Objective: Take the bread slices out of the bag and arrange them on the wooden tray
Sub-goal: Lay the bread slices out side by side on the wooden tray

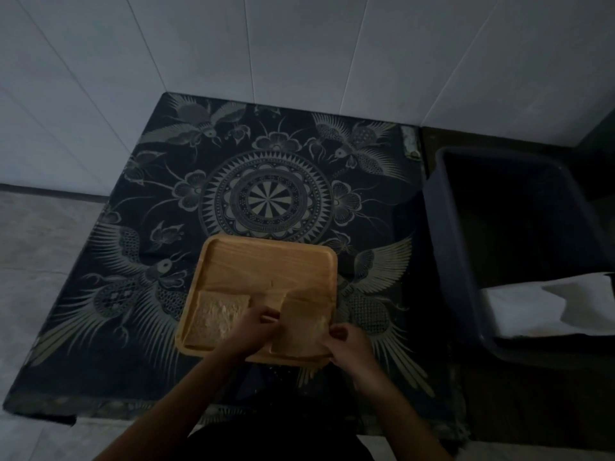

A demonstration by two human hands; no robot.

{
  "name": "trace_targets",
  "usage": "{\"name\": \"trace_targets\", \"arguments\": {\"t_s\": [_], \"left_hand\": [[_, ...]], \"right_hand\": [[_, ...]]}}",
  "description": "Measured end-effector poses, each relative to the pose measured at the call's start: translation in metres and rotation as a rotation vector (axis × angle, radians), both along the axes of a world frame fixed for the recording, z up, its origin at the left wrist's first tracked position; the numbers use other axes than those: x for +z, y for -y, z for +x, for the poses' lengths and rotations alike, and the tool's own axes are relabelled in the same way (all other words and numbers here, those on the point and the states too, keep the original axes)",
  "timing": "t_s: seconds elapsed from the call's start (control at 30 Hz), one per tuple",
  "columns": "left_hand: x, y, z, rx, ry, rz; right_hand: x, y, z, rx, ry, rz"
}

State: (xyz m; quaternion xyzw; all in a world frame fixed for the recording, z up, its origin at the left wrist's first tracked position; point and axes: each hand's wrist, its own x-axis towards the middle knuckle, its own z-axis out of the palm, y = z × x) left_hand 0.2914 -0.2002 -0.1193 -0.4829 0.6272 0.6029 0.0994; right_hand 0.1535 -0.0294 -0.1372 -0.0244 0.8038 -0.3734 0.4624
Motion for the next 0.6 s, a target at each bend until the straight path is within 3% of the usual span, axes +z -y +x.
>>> {"name": "trace_targets", "arguments": {"t_s": [0.3, 0.6], "left_hand": [[0.014, 0.032, 0.005, 0.083, -0.127, 0.079], [0.015, 0.098, 0.024, 0.116, -0.104, 0.056]], "right_hand": [[0.025, 0.029, -0.009, -0.011, 0.088, -0.091], [0.029, 0.103, 0.003, 0.058, 0.044, -0.114]]}}
